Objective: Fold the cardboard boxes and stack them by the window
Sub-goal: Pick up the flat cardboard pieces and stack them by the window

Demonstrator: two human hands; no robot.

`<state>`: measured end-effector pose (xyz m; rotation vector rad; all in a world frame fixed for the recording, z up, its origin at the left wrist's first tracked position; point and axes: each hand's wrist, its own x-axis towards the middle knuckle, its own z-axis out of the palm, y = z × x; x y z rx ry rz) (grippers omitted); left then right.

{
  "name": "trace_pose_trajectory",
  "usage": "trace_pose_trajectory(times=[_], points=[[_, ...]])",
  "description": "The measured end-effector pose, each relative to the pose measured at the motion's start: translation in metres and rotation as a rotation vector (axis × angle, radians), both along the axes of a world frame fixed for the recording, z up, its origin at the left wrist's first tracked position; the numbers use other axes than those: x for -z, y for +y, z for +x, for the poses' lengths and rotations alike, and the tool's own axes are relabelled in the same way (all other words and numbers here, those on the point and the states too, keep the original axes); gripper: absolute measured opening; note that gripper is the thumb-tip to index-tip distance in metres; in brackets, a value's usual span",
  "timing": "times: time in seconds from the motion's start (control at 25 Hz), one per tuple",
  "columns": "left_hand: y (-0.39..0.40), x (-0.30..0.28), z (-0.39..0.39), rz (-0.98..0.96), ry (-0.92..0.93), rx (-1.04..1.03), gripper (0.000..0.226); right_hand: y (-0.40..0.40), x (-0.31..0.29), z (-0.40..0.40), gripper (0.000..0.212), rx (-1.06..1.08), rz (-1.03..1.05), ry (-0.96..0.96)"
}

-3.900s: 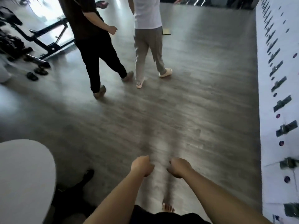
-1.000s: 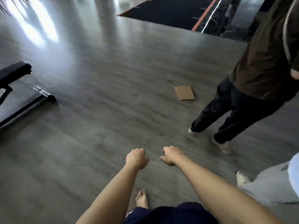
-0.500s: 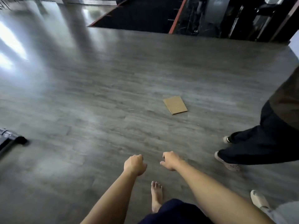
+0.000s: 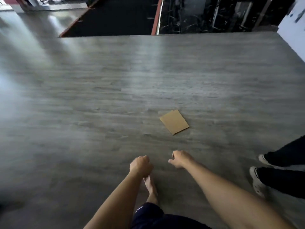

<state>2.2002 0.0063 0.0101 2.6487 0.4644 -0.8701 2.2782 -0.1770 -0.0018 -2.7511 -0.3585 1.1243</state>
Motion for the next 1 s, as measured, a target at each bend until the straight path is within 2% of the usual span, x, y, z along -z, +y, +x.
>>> trace_pose_trajectory(times=[0.28, 0.52, 0.76, 1.0], points=[[0.062, 0.000, 0.224, 0.011, -0.033, 0.217, 0.041, 0.044, -0.005, 0.169, 0.048, 0.253, 0.052, -0.015], [0.053, 0.011, 0.377, 0.012, 0.023, 0.396, 0.039, 0.037, 0.022, 0.269, 0.045, 0.473, 0.064, 0.040], [0.039, 0.029, 0.502, 0.058, 0.053, 0.540, 0.047, 0.023, 0.043, 0.375, 0.050, 0.653, 0.071, 0.096], [0.030, 0.035, 0.610, 0.066, 0.068, 0.683, 0.045, 0.018, 0.045, 0.438, 0.052, 0.828, 0.034, 0.099]])
